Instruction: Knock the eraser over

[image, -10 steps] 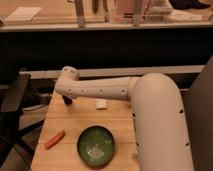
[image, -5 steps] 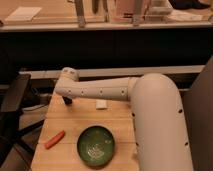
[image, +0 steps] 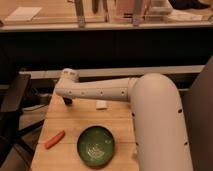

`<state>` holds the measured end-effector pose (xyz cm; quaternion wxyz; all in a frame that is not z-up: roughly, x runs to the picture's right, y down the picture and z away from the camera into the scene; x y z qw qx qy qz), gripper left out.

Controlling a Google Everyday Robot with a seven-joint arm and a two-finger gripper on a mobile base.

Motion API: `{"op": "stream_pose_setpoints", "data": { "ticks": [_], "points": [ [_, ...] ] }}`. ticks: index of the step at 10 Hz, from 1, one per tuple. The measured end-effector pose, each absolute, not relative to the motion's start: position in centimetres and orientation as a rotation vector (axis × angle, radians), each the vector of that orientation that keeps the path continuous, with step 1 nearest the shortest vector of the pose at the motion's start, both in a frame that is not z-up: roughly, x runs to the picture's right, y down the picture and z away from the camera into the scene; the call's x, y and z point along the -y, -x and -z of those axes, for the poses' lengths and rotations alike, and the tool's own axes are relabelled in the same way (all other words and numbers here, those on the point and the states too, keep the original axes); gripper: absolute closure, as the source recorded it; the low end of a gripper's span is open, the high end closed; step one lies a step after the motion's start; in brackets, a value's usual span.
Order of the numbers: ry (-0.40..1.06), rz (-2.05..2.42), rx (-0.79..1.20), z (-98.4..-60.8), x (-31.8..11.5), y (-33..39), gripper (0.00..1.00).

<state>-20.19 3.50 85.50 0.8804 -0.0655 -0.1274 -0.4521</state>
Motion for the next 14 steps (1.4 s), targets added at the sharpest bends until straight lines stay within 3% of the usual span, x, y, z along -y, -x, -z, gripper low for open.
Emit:
{"op": "stream_pose_setpoints", "data": {
  "ticks": [14],
  "points": [
    [0.07, 0.988, 0.291, -86.33, -3.44, 21.04, 0.99]
  ]
}}
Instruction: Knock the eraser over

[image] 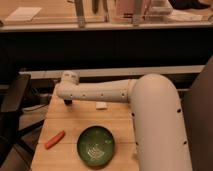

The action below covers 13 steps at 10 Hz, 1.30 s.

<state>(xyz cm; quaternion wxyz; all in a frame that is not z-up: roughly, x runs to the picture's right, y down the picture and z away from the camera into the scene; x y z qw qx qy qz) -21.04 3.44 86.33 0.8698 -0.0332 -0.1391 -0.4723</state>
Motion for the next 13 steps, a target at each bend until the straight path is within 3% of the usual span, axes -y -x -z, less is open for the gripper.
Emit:
{"op": "stream_pose_setpoints", "data": {
  "ticks": [13],
  "points": [
    [0.011, 1.034, 0.29, -87.4, -4.6, 21.6, 0.99]
  ]
}}
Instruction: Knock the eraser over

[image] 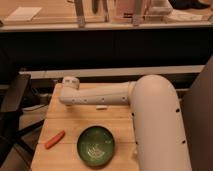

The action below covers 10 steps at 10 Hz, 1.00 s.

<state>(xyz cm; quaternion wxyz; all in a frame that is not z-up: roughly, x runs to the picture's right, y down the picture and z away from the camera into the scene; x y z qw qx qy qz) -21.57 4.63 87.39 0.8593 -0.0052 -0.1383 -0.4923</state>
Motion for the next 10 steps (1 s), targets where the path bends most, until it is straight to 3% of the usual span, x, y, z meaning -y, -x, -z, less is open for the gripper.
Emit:
{"op": "stream_pose_setpoints", "data": {
  "ticks": [10],
  "points": [
    [-0.028, 1.061, 0.274, -88.23, -4.18, 22.24, 0.99]
  ]
}}
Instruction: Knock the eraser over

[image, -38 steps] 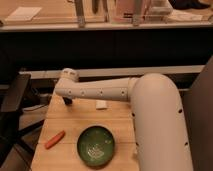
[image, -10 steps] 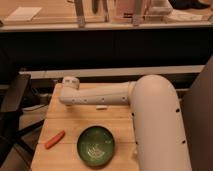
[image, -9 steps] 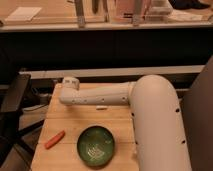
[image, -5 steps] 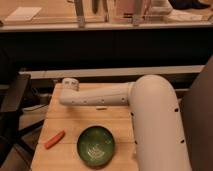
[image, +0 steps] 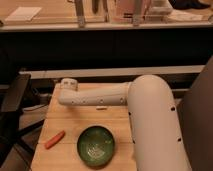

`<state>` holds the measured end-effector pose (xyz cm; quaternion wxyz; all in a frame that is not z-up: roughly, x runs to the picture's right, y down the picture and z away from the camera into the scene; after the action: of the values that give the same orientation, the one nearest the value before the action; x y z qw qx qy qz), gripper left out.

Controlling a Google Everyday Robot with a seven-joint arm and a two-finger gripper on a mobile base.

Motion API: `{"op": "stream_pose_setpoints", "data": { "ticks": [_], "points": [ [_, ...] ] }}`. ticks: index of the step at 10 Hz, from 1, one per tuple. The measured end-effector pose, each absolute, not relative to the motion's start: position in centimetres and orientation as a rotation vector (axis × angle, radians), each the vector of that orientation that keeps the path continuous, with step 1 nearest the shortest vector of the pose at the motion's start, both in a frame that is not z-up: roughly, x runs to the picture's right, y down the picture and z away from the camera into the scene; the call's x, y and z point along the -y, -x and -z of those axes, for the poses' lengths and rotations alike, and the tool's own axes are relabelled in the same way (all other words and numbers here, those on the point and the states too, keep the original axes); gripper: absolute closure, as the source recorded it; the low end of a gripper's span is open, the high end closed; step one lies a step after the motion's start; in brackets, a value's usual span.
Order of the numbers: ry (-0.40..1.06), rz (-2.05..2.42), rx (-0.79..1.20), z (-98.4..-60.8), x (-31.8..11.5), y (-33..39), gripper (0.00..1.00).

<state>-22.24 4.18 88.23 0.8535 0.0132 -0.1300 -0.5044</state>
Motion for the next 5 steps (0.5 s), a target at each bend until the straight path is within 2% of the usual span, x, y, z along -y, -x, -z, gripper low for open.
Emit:
{"op": "stream_pose_setpoints", "data": {
  "ticks": [5],
  "points": [
    [-0.046, 1.065, 0.272, -88.68, -3.99, 22.91, 0.99]
  ]
}}
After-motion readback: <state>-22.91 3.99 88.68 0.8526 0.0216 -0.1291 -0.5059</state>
